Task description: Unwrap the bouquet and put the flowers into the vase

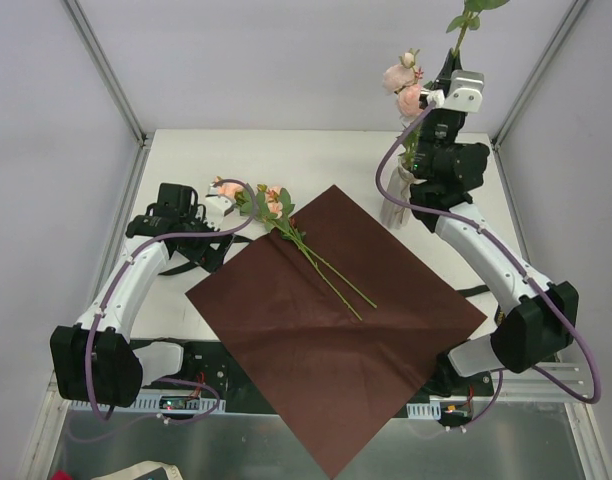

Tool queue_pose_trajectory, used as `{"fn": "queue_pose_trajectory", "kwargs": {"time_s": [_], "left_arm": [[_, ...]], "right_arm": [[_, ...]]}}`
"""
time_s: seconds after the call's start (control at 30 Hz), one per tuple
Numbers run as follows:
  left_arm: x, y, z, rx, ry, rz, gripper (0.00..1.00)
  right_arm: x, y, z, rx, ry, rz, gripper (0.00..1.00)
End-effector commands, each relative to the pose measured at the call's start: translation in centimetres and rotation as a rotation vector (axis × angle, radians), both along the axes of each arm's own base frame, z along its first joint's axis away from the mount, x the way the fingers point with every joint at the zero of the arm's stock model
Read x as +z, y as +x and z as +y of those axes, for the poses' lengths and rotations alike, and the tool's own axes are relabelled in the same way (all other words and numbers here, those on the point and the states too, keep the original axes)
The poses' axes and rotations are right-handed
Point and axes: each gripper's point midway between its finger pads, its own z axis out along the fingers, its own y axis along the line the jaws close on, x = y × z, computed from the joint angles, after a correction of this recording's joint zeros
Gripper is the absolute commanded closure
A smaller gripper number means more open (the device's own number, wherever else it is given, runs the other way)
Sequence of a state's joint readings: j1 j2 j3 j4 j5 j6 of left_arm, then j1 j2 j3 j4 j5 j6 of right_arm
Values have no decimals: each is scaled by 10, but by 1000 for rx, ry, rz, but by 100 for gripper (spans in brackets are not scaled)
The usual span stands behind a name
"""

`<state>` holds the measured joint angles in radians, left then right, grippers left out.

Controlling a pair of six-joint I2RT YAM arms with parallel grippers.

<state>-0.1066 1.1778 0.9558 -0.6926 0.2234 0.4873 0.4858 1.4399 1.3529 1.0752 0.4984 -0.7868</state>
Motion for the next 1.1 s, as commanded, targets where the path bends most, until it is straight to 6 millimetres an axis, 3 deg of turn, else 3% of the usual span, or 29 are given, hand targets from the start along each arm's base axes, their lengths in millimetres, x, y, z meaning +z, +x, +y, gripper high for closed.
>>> {"fn": "queue_pose_trajectory", "kwargs": {"time_s": [0.0,0.33,0.47,0.5,0.57,0.6,0.7,0.77,0.83,0.97,1.07], "left_arm": [[9,6,1,-3,-3,-20,7],[7,5,3,3,-1,-15,6],[8,5,4,3,3,-19,6],[8,4,5,4,5,-21,6],[8,4,5,3,7,-23,6],[8,4,6,5,9,-25,6],[10,4,5,7,0,-31,6],[13,4,4,9,-5,-37,6],[14,5,3,9,-10,-39,6],[16,5,2,13,-18,-43,6],[17,6,2,21,-26,-42,6]], "right_arm": [[6,-8,-18,-55,35,-52,99],[-42,8,-25,-84,18,59,99],[-72,16,-28,-102,25,126,99],[-73,13,-31,-101,56,132,96],[-86,13,-32,-94,78,189,79],[-85,7,-36,-77,129,190,59],[-91,-5,-40,-52,158,217,34],[-85,-17,-41,-21,185,212,24],[-85,-24,-35,-1,183,222,20],[-65,-53,-21,79,174,187,18],[-65,-60,17,196,93,236,18]]}}
